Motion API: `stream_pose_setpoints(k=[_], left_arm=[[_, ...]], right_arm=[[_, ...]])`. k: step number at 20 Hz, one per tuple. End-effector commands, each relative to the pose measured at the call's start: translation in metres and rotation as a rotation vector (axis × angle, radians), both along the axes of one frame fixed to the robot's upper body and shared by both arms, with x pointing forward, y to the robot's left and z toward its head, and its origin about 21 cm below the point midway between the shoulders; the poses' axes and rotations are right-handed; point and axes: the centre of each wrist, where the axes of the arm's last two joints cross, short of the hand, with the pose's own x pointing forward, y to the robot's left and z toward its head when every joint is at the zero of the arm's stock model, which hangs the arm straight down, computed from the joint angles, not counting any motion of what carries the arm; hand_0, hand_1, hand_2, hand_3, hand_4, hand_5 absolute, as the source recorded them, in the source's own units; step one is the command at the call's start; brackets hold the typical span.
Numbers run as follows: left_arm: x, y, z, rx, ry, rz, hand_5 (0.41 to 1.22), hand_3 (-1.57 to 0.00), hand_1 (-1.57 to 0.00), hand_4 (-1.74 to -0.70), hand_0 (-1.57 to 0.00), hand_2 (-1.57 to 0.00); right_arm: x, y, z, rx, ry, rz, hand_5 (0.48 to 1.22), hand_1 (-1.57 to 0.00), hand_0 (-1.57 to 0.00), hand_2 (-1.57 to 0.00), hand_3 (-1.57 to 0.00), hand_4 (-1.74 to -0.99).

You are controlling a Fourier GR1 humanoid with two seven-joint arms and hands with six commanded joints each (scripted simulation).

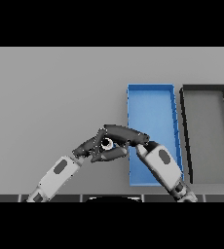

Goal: Pick up the blue pipe and place it into the blue bin.

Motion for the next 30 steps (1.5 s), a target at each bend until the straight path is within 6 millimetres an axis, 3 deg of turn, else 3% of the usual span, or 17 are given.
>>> stream_pose_setpoints(k=[1,3,4,9,14,17,20,25,28,30], left_arm=[[0.004,0.000,0.001,0.030,0.002,-0.013,1.220,-0.27,-0.64,-1.25,-0.78,-0.65],[0.007,0.004,0.004,0.075,-0.001,-0.022,1.184,-0.17,-0.41,-1.11,-0.50,-0.42],[0.006,0.006,0.003,0.061,-0.015,-0.025,1.118,-0.14,-0.33,-1.05,-0.40,-0.33],[0.005,0.004,-0.002,0.099,-0.032,0.032,0.794,-0.04,-0.11,-0.85,-0.13,-0.11],[0.008,0.008,-0.004,0.094,0.011,0.052,0.636,-0.01,-0.03,-0.84,-0.04,-0.04],[0.007,0.009,-0.005,0.148,0.084,0.102,0.612,-0.01,-0.02,-0.87,-0.02,-0.02],[0.005,0.011,-0.003,0.143,0.072,0.104,0.572,0.00,-0.01,-0.88,-0.01,-0.01],[0.003,0.009,-0.007,0.163,0.089,0.105,0.523,0.00,0.00,-0.87,0.00,0.00],[0.000,0.015,-0.013,0.163,0.086,0.104,0.503,0.00,0.00,-0.86,0.00,0.00],[0.000,0.015,-0.004,0.146,0.070,0.096,0.493,0.00,0.00,-0.86,0.00,0.00]], right_arm=[[-0.003,0.002,0.000,0.000,-0.001,0.003,1.198,-1.56,-1.56,-1.56,-1.55,-1.481],[-0.001,0.001,0.001,0.006,0.000,-0.008,1.206,-1.56,-1.56,-1.56,-1.56,-1.482],[-0.001,0.003,0.005,0.005,0.006,-0.013,1.209,-1.56,-1.56,-1.56,-1.56,-1.483],[-0.004,0.006,0.002,0.011,0.020,-0.016,1.217,-1.57,-1.57,-1.57,-1.57,-1.484],[-0.004,0.003,0.003,0.050,-0.008,-0.030,1.220,-1.57,-1.57,-1.57,-1.57,-1.487],[-0.001,0.006,0.006,0.063,0.002,-0.045,1.220,-1.57,-1.57,-1.57,-1.57,-1.491],[0.000,0.003,0.009,0.140,0.152,0.007,1.221,-1.57,-1.57,-1.57,-1.57,-1.492],[0.008,-0.001,0.043,0.206,0.260,0.031,1.221,-1.57,-1.57,-1.57,-1.57,-1.493],[0.013,-0.006,0.084,0.243,0.227,0.010,1.221,-1.57,-1.57,-1.57,-1.57,-1.493],[0.019,-0.009,0.112,0.272,0.142,0.012,1.221,-1.57,-1.57,-1.57,-1.57,-1.494]])
